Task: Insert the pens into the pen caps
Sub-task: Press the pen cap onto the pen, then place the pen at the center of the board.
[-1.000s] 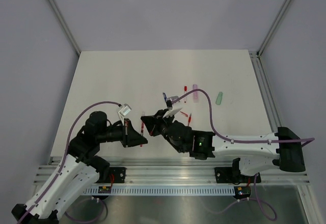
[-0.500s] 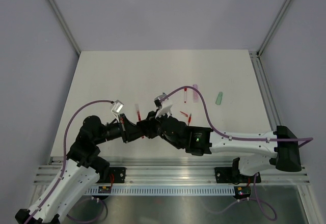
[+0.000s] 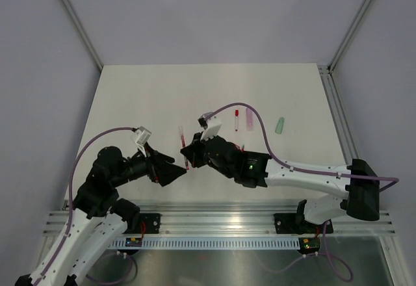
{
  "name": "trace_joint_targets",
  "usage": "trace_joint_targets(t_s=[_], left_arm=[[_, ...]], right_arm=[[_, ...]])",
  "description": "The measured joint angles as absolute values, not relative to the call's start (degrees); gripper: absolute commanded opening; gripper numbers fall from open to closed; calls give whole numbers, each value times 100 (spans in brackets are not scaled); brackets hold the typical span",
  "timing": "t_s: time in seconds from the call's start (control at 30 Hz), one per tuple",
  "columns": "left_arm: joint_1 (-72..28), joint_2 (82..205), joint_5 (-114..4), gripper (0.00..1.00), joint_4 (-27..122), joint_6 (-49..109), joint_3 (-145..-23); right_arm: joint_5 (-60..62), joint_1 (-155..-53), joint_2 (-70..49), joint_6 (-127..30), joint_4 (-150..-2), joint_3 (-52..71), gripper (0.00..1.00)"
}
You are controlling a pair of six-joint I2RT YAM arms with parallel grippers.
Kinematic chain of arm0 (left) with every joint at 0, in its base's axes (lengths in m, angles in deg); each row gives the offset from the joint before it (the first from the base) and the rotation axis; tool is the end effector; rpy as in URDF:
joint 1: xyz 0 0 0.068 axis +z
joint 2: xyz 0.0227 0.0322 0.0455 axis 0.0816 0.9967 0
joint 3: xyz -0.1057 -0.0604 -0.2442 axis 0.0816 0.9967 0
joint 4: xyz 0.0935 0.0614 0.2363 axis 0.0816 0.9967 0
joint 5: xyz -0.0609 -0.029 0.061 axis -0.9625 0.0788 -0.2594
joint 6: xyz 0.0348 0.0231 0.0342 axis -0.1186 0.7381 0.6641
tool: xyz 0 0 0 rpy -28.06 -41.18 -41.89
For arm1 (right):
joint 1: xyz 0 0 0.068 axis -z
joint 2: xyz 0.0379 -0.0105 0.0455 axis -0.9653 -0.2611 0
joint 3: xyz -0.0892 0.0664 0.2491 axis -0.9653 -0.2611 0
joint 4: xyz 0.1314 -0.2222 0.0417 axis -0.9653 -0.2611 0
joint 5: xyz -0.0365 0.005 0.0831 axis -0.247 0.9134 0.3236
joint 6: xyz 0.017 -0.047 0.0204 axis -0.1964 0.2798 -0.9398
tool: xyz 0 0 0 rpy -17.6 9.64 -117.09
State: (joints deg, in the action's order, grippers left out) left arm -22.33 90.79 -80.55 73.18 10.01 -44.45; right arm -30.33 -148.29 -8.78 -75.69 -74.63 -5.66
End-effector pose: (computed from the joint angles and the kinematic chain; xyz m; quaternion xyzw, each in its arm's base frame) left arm 0.0884 -0.0673 0.2907 0.1498 0.7624 -0.4875 0.3982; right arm 0.1063 0.3069 0.3184 -0.1547 0.7856 0.3654 0.4747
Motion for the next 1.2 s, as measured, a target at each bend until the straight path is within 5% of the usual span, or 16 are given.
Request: trace_joint_targets(t_s=[0.33,0.77,1.2], left_arm=[[-2230,8781,-7736,99,8680,1782,-5031],[-2226,8654,-7135,99,8376,1948,-5028],[-2222,8558,-7069,99,8258,1963,-4996]], right_arm=[[-2104,-13391,-1787,-7549,-7529,-529,0],[-1554,-12624,-3807,-7458,-8040,273,1],[-1405,-12357,-4506,-7471,-8338,748,27]])
